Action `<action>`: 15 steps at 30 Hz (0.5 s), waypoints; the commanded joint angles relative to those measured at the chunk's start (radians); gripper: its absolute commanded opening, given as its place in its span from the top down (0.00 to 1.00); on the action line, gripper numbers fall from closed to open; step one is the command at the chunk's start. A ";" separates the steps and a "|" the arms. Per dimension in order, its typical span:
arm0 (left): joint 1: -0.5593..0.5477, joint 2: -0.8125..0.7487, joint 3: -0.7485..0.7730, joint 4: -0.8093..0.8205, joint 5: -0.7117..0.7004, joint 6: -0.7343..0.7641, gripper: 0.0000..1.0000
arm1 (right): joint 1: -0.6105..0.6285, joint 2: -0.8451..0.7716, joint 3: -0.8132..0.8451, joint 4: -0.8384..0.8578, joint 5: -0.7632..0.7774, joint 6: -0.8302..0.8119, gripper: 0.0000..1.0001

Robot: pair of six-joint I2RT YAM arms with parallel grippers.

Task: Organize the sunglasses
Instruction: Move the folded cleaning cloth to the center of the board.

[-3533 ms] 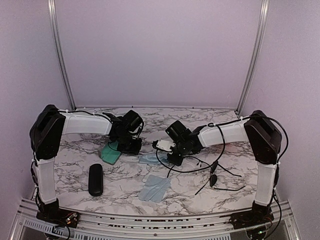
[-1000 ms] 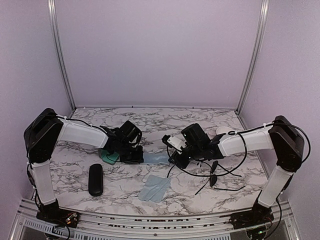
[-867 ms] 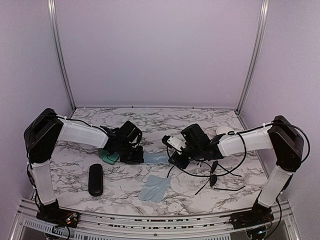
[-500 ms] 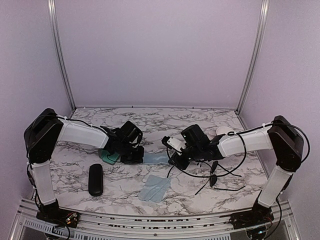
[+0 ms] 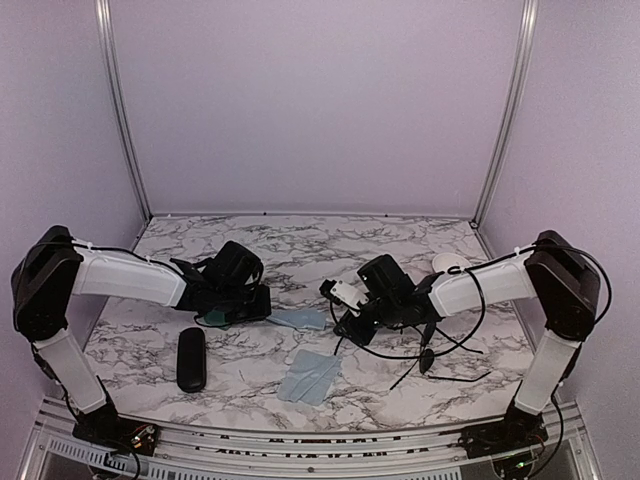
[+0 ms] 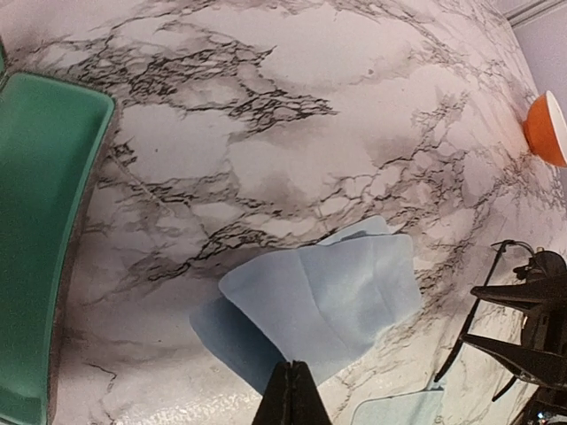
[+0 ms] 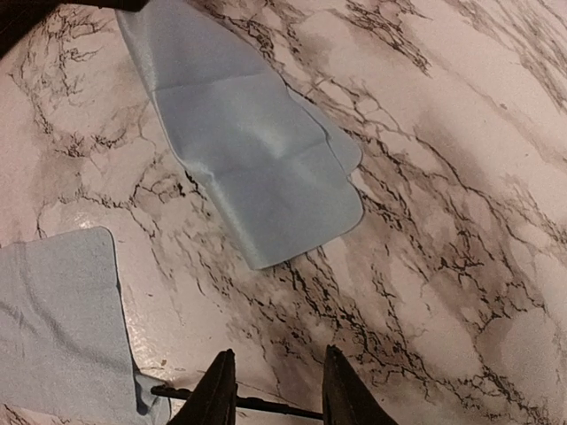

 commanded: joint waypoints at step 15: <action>-0.170 -0.191 -0.196 0.008 -0.436 -0.122 1.00 | 0.007 0.017 0.007 0.042 -0.028 0.013 0.68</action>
